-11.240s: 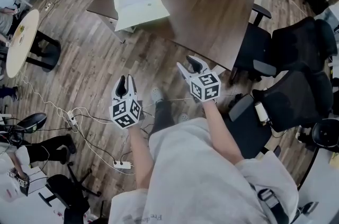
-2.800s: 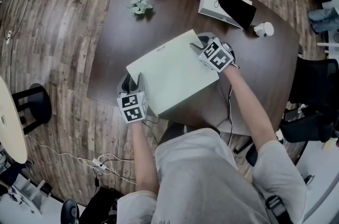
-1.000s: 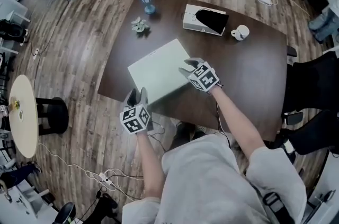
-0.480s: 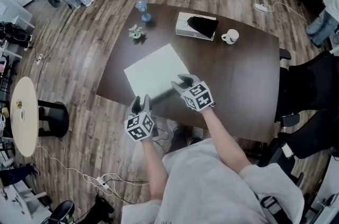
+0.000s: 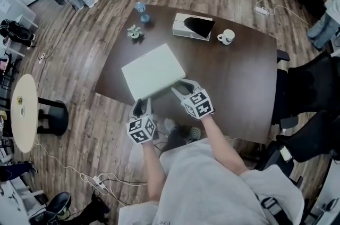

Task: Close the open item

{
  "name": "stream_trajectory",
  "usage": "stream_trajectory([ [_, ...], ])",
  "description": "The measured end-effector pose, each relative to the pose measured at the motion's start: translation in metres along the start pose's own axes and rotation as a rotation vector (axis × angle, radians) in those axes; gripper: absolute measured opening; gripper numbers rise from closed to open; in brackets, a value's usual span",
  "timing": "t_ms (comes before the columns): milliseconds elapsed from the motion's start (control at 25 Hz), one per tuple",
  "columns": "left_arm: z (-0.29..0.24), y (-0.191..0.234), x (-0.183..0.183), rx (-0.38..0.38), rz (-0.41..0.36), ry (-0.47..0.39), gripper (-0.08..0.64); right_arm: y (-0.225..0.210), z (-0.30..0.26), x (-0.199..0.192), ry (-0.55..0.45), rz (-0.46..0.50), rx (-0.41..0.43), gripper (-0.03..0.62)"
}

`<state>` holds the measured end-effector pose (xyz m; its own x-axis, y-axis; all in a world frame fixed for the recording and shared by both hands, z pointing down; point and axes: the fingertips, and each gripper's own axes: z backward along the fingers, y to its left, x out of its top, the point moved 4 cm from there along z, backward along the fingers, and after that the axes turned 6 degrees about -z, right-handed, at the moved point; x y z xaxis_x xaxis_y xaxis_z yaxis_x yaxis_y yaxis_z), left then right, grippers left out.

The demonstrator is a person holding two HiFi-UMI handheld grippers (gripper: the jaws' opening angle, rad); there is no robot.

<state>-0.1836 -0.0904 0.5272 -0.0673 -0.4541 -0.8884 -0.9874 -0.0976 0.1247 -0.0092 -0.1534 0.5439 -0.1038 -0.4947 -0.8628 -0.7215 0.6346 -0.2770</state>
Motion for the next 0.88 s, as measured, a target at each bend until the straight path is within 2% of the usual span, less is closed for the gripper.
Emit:
stream_trajectory([
  [240, 0.004, -0.02, -0.006, -0.011, -0.032, -0.006, 0.164, -0.008, 0.024, -0.015, -0.013, 0.004, -0.006, 0.17],
  [440, 0.01, -0.023, -0.019, -0.003, -0.064, 0.016, 0.164, -0.002, 0.026, -0.021, -0.02, 0.047, 0.013, 0.17],
  [880, 0.015, -0.022, -0.031, 0.019, -0.032, 0.007, 0.164, -0.003, 0.026, -0.03, 0.015, 0.156, -0.016, 0.172],
])
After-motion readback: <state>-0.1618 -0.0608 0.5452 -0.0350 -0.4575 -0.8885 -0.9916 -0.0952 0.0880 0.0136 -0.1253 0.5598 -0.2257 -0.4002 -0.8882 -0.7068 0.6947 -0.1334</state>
